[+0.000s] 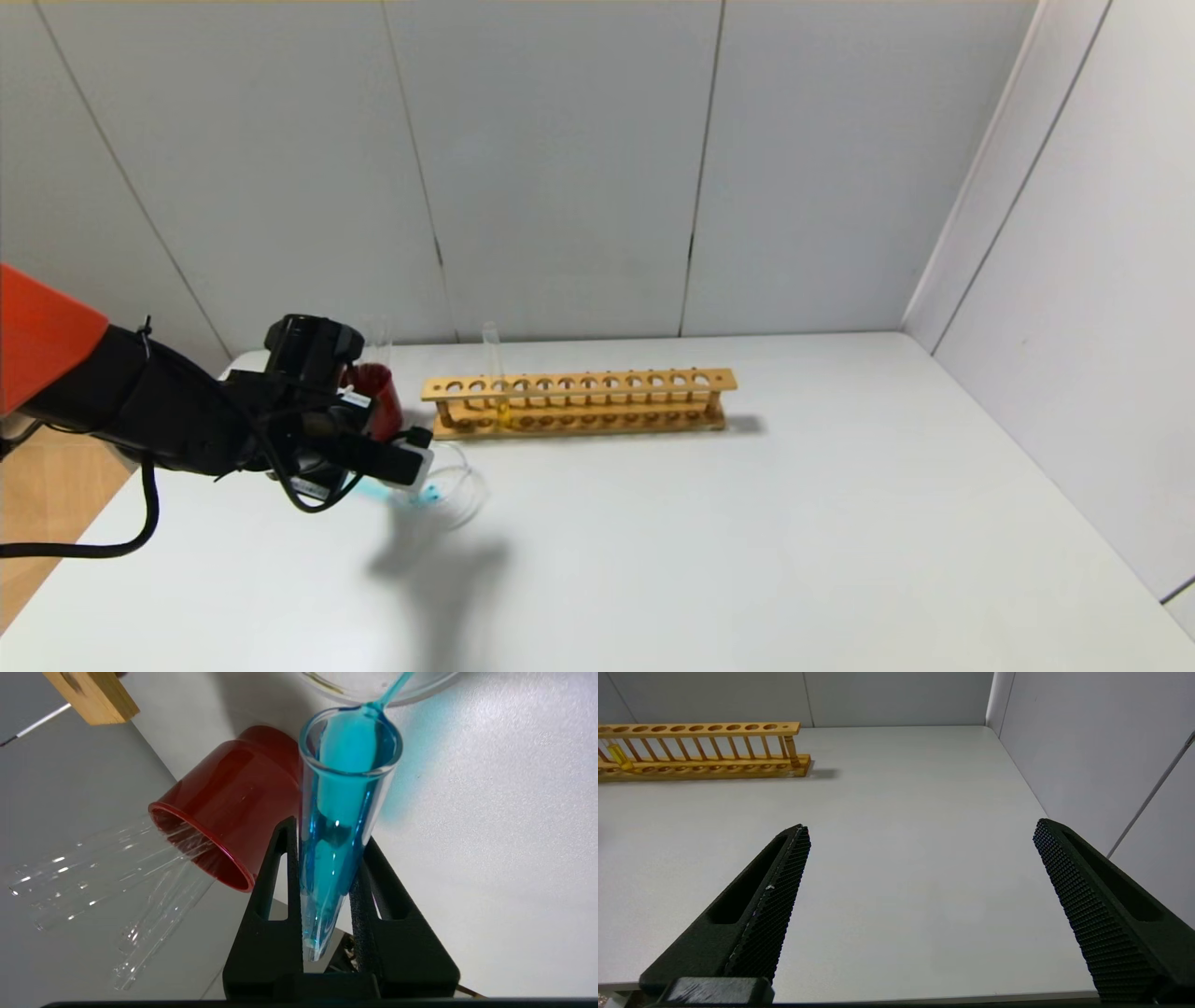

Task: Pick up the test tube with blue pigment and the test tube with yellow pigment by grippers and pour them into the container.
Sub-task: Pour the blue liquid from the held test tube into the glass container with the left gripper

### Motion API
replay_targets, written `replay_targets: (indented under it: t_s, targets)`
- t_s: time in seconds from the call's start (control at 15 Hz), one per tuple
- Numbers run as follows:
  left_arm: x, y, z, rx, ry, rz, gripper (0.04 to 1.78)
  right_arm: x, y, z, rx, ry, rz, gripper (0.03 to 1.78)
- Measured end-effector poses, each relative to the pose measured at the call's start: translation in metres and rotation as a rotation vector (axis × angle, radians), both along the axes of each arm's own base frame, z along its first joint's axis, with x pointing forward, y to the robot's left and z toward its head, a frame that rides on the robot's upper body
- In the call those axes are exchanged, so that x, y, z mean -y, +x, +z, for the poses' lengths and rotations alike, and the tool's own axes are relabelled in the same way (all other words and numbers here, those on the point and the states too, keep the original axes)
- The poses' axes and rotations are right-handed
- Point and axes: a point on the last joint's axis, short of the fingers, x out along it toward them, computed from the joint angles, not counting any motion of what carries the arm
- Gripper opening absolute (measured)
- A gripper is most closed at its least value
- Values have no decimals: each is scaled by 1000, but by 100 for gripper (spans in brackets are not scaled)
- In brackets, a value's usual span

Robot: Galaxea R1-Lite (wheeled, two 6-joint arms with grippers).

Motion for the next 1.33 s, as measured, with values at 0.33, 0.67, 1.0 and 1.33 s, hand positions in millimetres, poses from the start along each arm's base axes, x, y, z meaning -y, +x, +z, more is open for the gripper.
replay_targets:
  t_s: [0.33, 0.67, 1.0, 1.33]
  targets:
    - [7, 3, 0, 6, 3, -18, 34, 0, 0, 0, 0, 0, 0, 175]
    - [10, 4, 0, 5, 59, -33, 34, 0, 0, 0, 0, 0, 0, 175]
    - [16, 7, -3, 6, 81, -42, 34, 0, 0, 0, 0, 0, 0, 175]
    - [24, 10, -7, 5, 107, -48, 34, 0, 0, 0, 0, 0, 0, 175]
